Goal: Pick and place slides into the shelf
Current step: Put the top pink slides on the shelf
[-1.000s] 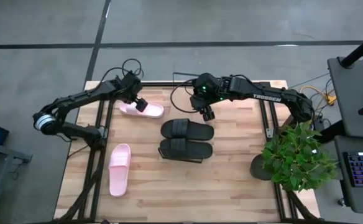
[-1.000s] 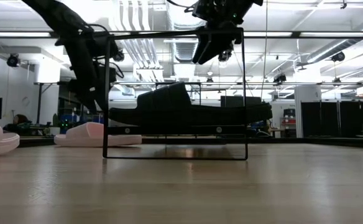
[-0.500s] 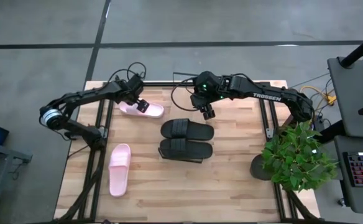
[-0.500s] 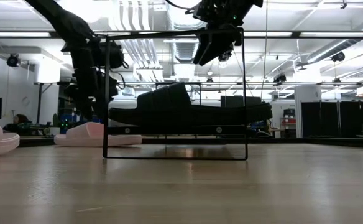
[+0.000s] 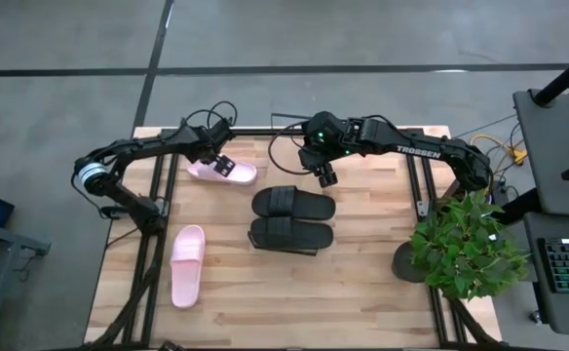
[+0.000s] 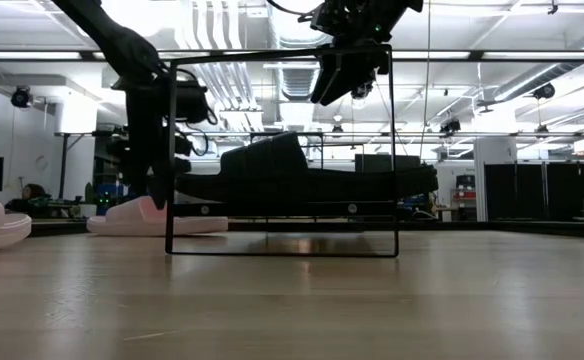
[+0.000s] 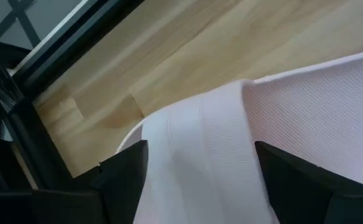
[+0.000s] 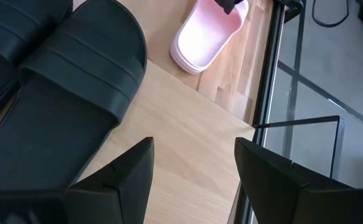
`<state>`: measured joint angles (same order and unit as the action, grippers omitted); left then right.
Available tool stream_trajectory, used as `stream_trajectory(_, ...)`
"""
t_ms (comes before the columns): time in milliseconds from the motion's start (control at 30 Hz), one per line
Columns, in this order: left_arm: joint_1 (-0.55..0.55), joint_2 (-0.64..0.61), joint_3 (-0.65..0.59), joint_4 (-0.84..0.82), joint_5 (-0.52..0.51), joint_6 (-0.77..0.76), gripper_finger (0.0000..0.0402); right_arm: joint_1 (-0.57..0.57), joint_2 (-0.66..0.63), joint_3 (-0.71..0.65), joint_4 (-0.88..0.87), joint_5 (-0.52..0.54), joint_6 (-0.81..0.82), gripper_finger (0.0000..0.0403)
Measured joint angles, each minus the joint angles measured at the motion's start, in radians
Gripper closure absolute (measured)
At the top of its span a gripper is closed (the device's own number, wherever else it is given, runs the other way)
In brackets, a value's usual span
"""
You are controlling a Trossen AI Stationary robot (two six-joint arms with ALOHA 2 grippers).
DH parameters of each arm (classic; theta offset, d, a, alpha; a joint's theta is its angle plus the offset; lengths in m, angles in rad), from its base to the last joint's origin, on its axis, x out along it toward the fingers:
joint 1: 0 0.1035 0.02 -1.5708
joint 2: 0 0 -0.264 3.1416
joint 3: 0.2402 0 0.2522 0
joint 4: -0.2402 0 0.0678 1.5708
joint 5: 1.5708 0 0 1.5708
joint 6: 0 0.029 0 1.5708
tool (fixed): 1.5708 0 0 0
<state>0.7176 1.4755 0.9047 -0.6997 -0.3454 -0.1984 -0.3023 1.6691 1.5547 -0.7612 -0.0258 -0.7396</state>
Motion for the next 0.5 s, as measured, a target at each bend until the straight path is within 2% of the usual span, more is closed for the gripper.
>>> stream_trajectory(267,-0.003,0.018,0.000,0.000,0.001,0.028,0.0218,0.000,0.000,0.000,-0.001,0.000,-0.001,0.0188)
stream_trajectory(500,-0.003,0.013,0.000,0.000,-0.002,0.125,0.0343,0.000,0.000,0.000,-0.005,0.000,0.002,0.0188)
